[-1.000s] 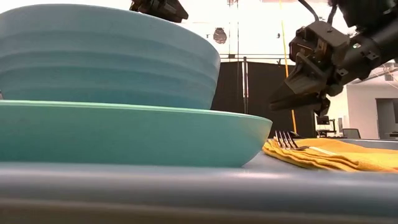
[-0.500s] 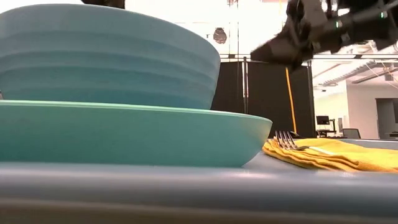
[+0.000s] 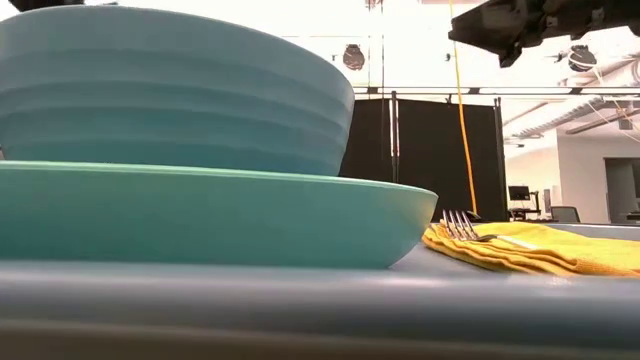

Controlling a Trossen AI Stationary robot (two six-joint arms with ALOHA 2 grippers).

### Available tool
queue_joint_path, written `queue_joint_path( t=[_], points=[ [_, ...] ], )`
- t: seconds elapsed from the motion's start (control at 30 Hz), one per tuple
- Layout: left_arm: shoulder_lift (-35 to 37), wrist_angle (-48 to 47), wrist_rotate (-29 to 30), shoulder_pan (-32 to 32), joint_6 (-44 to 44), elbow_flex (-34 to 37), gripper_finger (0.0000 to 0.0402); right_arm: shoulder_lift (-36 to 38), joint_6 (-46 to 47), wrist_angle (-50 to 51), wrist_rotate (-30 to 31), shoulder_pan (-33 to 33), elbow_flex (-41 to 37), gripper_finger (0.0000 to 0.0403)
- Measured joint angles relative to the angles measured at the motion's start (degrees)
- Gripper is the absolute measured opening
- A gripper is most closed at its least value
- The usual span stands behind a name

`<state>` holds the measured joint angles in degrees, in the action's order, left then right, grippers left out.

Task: Set up tray
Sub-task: Put the orange spoon on the yellow napkin to the right of the orange fork

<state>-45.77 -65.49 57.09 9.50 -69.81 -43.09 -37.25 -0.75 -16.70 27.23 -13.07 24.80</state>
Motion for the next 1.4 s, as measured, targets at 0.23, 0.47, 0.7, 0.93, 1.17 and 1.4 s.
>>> queue_joint_path(
  t=[0.23, 0.47, 0.7, 0.93, 1.17, 1.4],
  points=[
    [13.7, -0.9, -12.3, -11.2, -2.0, 7.1, 0.0122, 5.3, -0.5, 2.0, 0.0, 0.0, -1.0, 0.0116],
    [16.6, 5.9, -21.6, -22.4, 4.9, 11.6, 0.0122, 7.1, -3.6, 1.3, 5.8, 0.0, -4.6, 0.0116],
    [17.3, 17.2, -32.4, -33.9, 18.1, 15.4, 0.0122, 16.0, -5.0, -4.8, 5.8, 0.0, -11.2, 0.0116],
    [17.3, 19.8, -39.9, -45.0, 24.2, 15.9, 0.0122, 28.6, -4.1, -6.3, 5.7, 0.0, -19.9, 0.0116],
    [15.8, 24.2, -48.0, -53.5, 28.1, 15.9, 0.0122, 36.4, -4.7, -5.8, 4.3, -0.1, -23.7, 0.0116],
    [9.7, 26.9, -51.8, -58.8, 31.4, 16.0, 0.0122, 37.1, -1.6, 5.3, 5.3, -0.1, -23.7, 0.0116]
  ],
)
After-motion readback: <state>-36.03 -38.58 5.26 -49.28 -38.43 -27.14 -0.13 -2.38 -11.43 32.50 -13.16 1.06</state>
